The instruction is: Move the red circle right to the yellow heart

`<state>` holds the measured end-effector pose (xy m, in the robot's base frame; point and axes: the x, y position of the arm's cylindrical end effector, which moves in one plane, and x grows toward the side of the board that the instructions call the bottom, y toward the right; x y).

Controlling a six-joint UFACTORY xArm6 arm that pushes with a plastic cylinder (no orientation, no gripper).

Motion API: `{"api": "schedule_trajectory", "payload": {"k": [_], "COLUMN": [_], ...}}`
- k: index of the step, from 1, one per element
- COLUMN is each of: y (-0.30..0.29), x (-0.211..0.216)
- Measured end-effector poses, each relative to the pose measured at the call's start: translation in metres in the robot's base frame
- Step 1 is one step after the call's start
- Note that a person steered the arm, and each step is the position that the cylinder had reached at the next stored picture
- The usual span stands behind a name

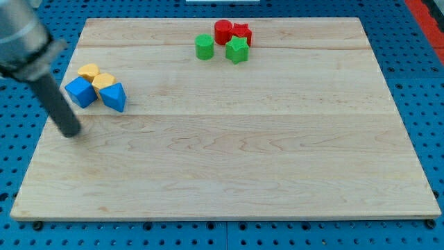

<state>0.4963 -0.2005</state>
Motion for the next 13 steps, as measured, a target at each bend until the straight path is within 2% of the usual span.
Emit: {"api": "schedule_trajectory", "payload": {"k": [1, 2, 3, 4, 5, 6, 7, 8, 9, 10, 11, 13], "y": [0.096, 0.203, 0.243, 0.288, 0.256, 0.207, 0.262, 0.195, 0.132, 0.132, 0.102, 0.115], "x": [0.023, -0.021, -0.138, -0.219, -0.242, -0.242, -0.292, -0.302, -0.3, -0.262, -0.223, -0.246]}}
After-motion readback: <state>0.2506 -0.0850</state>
